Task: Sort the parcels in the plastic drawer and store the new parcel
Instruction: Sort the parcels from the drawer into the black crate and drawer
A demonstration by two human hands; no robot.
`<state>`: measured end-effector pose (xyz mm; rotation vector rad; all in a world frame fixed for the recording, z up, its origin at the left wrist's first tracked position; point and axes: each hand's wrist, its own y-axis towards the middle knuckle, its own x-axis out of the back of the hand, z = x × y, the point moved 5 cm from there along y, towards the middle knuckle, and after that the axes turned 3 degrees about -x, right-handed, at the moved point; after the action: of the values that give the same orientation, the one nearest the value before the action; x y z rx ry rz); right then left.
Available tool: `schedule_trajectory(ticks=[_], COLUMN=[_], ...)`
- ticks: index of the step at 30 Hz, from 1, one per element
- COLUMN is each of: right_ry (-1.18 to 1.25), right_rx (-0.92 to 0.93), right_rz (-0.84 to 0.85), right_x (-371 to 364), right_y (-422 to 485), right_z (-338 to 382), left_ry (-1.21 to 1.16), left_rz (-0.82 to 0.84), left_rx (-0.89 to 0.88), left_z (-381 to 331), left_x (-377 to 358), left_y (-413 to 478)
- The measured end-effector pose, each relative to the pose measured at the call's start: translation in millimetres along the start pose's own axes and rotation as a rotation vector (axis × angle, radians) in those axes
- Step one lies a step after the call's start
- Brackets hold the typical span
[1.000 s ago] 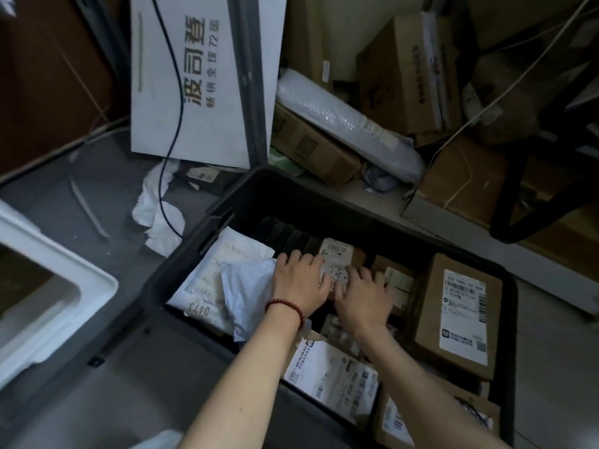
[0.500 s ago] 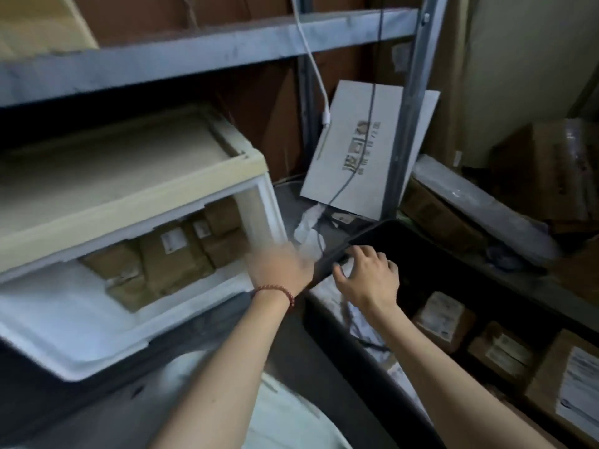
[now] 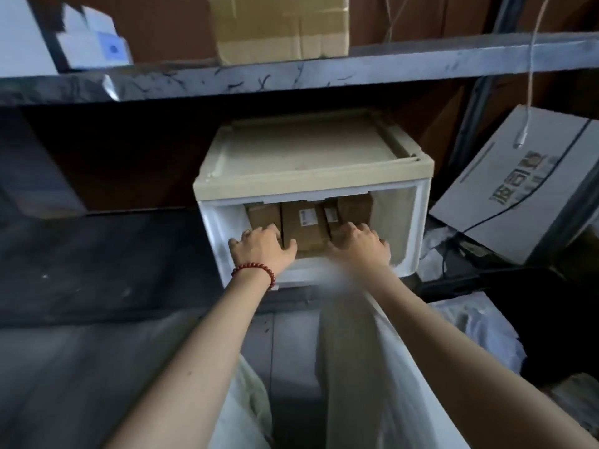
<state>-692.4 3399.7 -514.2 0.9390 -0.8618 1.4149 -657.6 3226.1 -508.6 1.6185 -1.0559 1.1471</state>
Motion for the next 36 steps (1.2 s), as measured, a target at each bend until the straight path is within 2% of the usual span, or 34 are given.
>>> schedule_trajectory(ticks=[4, 9, 17, 20, 24, 30, 36], right_ry=[0.024, 0.011, -0.074, -0.054, -0.04, 0.015, 0.226], right_rx=[-0.012, -0.075, -0.037, -0.031, -0.07, -0.13, -0.241], right_rz=[0.085, 0.183, 0.093, 0.073, 0.089, 0.188, 0.248], right_x=[-23.5, -54.6, -80.0, -89.5, -105.5, -131.6, -156.5], right_y=[9.1, 30.0, 75.2, 95.9, 123.7, 156.3, 180.5], right_z=[18.0, 9.7, 11.6, 13.7, 5.7, -3.0, -10.7], left_ry=[0.025, -0.037, -0.211, -0.18, -0.247, -0.399, -0.484], left_rz=[0.035, 0.175, 0.258, 0.302, 0.344, 0.438, 0.437], left_rx=[0.062, 0.096, 0.068, 0.026, 0.069, 0.167, 0.225], left_z=[35.1, 51.4, 36.2, 34.8, 47.4, 67.0, 56.0], left_x=[-4.8, -39.9, -86.9, -96.5, -109.0, -139.2, -166.1], left_y=[-0.3, 9.8, 72.3, 93.6, 115.7, 142.7, 155.0])
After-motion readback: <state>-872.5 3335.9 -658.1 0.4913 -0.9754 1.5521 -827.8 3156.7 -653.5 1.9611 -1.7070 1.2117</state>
